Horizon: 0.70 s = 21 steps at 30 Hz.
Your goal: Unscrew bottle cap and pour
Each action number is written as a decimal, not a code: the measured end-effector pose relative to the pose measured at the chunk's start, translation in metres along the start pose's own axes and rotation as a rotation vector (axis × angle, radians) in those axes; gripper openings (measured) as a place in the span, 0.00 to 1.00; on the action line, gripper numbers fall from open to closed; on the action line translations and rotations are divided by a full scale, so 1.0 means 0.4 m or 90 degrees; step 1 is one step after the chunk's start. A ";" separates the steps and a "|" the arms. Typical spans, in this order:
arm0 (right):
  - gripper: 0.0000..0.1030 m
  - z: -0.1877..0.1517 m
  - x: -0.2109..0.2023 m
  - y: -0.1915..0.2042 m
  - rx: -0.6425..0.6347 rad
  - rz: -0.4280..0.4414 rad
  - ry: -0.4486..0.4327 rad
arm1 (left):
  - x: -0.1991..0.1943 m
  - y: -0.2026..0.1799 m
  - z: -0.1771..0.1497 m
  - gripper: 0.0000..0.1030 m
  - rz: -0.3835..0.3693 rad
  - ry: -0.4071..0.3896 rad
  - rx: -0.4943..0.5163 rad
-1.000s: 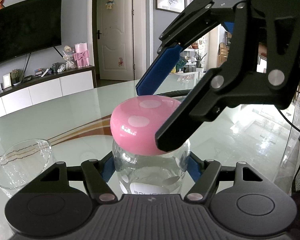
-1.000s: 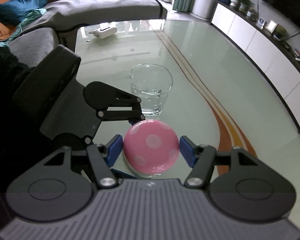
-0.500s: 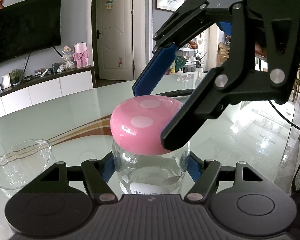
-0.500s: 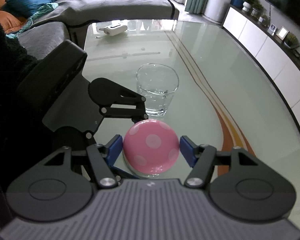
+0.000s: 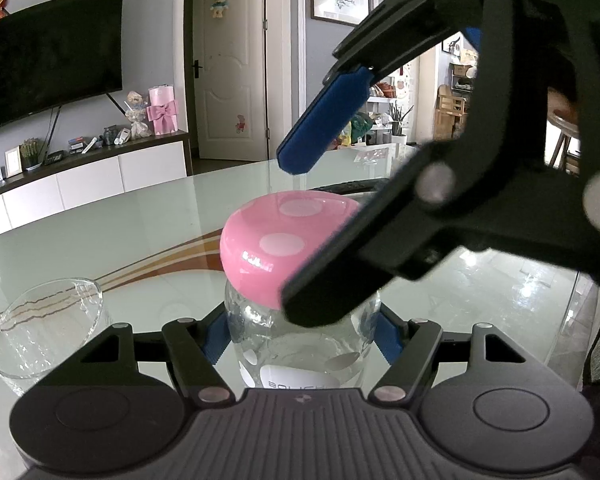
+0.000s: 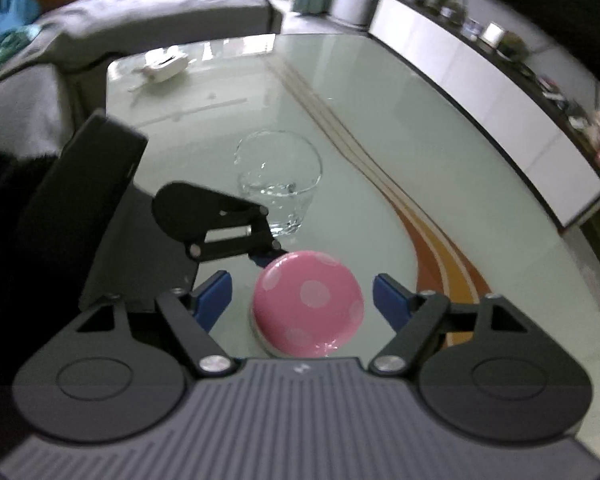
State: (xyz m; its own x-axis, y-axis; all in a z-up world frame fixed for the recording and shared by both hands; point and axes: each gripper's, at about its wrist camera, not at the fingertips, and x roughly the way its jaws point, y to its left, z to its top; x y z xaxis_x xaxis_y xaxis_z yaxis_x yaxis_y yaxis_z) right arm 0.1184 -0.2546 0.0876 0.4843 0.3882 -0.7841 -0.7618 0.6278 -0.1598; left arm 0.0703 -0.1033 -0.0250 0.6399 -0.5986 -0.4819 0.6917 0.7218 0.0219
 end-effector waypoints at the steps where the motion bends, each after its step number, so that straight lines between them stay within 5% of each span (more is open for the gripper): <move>1: 0.76 -0.001 -0.001 0.001 0.008 -0.010 -0.001 | 0.000 0.000 0.000 0.72 0.000 0.000 0.000; 21: 0.56 0.007 0.018 0.018 0.039 -0.044 0.024 | 0.001 -0.001 0.002 0.72 -0.002 0.002 0.001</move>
State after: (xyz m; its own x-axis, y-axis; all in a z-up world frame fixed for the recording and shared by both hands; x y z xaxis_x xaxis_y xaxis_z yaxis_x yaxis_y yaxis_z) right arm 0.1176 -0.2453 0.0827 0.5170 0.3177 -0.7949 -0.6988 0.6930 -0.1775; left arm 0.0703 -0.1041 -0.0245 0.6368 -0.5992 -0.4853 0.6937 0.7200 0.0213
